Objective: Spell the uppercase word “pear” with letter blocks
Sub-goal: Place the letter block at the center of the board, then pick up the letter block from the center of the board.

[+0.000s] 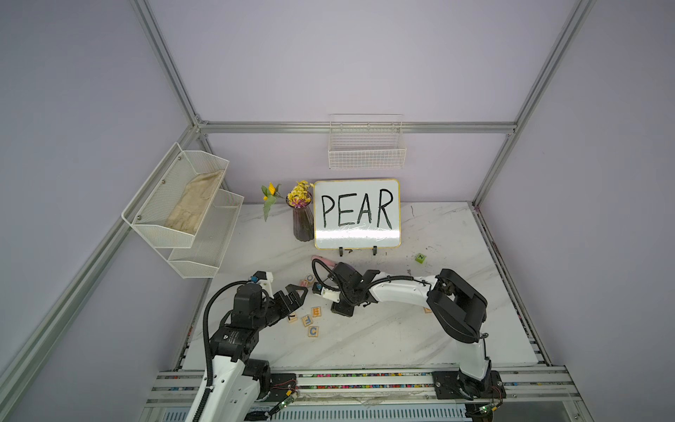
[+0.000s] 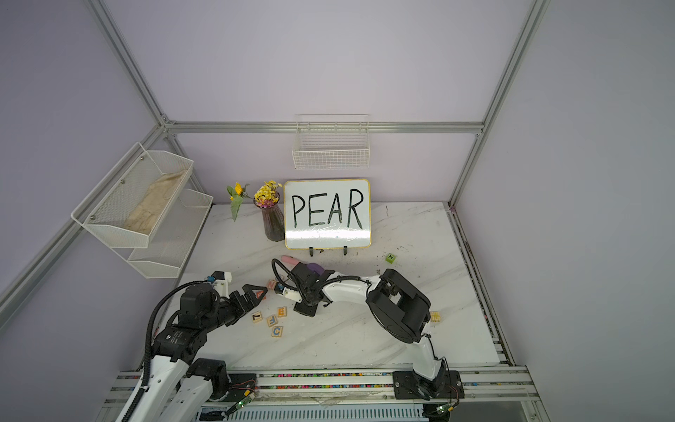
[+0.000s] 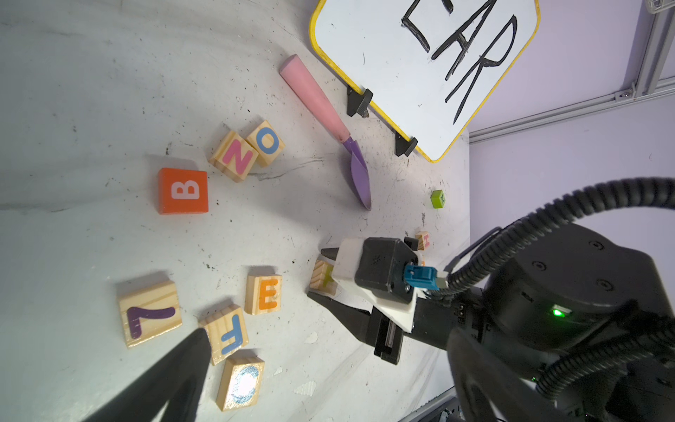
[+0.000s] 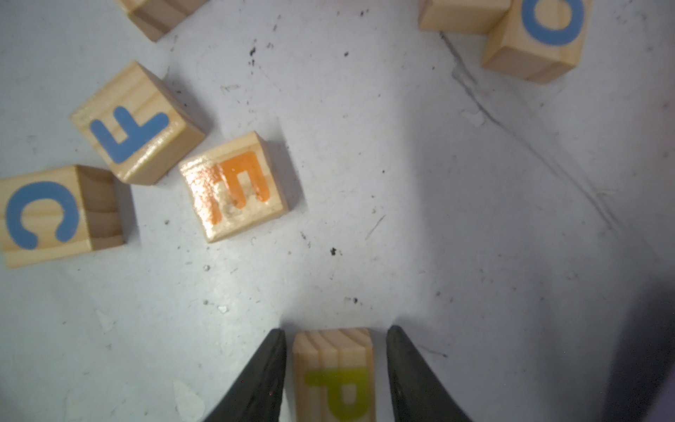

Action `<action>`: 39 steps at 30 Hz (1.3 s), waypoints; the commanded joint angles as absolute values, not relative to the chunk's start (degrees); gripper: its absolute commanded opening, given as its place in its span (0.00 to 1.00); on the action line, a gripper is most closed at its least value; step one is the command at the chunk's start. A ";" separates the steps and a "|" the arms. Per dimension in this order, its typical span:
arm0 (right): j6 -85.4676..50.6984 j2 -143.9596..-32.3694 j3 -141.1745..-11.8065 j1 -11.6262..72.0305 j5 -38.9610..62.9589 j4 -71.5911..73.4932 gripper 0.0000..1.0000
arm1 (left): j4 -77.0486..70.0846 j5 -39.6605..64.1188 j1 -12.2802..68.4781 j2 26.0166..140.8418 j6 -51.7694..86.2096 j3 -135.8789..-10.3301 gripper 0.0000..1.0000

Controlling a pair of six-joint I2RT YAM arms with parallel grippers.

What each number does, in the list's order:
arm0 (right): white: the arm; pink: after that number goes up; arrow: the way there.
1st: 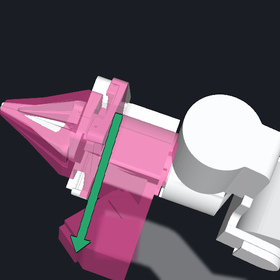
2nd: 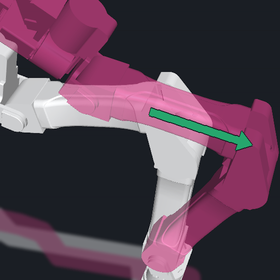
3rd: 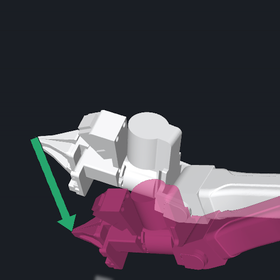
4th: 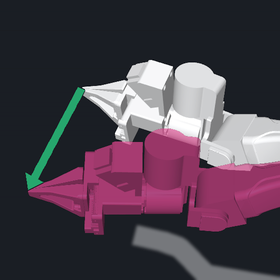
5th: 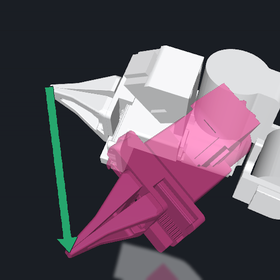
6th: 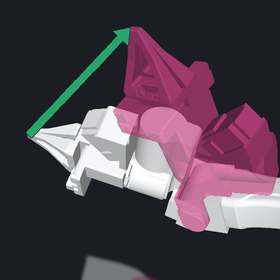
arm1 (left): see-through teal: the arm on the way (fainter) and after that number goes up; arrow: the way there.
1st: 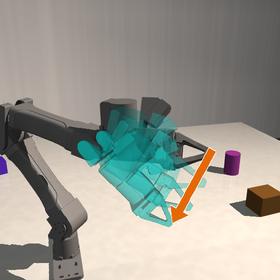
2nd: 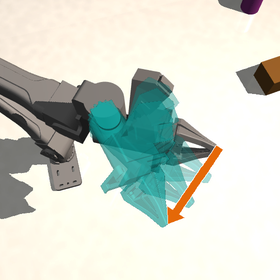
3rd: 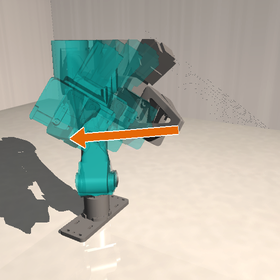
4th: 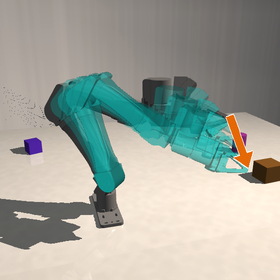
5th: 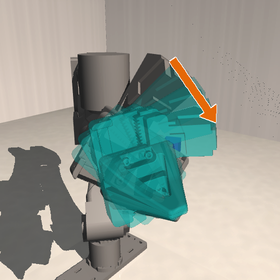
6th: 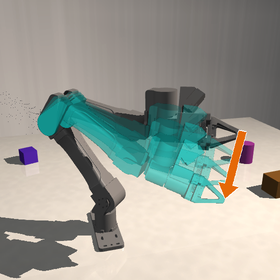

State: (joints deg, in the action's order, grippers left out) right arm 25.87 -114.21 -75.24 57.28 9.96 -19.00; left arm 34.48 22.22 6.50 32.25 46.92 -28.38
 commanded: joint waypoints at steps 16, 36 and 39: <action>-10.22 -106.93 -83.94 57.64 -4.73 -21.55 0.60 | 29.87 14.95 6.34 36.08 45.47 -32.91 1.00; -39.31 -122.35 -97.52 68.39 -19.30 -32.21 0.49 | 25.01 6.18 5.91 34.28 46.37 -27.60 1.00; -40.60 -124.13 -98.77 69.46 -19.49 -33.49 0.48 | 27.42 4.59 5.38 31.68 45.84 -27.12 1.00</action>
State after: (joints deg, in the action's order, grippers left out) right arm -36.32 -122.34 -97.06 68.38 -17.23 -30.09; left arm 26.04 7.09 6.22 33.76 46.89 -28.40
